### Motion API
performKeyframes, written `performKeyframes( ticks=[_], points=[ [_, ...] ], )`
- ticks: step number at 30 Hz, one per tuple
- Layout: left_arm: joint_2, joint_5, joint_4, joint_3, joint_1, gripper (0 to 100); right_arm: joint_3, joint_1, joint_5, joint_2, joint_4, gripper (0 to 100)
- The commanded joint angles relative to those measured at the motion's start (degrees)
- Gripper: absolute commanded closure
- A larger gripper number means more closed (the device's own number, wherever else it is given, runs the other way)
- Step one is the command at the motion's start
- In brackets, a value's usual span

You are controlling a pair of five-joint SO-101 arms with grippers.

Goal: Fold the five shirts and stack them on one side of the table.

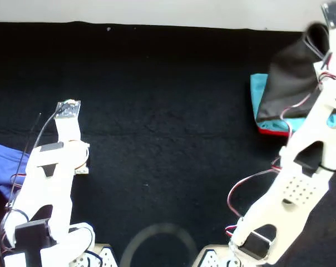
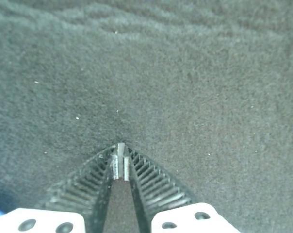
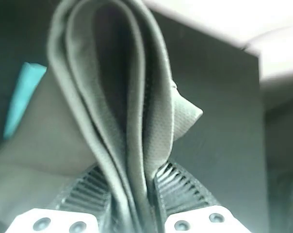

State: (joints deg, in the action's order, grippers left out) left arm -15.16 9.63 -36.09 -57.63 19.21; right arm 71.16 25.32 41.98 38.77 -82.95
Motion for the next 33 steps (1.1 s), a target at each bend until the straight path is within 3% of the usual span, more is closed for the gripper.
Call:
performKeyframes(
  ticks=[1, 11, 23, 28, 33],
  points=[
    [0.31, -0.62, 0.97, -0.04, -0.48, 99, -0.84, 2.68, 0.88, 4.18, 5.58, 99.2],
    [0.31, -0.62, 0.97, -0.04, -0.48, 99, -0.31, 1.54, 0.79, 9.8, 13.41, 99.2],
    [0.31, -0.62, 0.97, -0.04, -0.48, 99, 7.6, -7.69, 0.88, 6.2, -2.24, 99.2],
    [0.31, -0.62, 0.97, -0.04, -0.48, 99, 7.08, -6.64, 0.88, 6.37, -2.33, 99.2],
    [0.31, -0.62, 0.97, -0.04, -0.48, 99, 7.16, -3.12, 0.88, 6.29, 3.82, 99.2]
  ],
)
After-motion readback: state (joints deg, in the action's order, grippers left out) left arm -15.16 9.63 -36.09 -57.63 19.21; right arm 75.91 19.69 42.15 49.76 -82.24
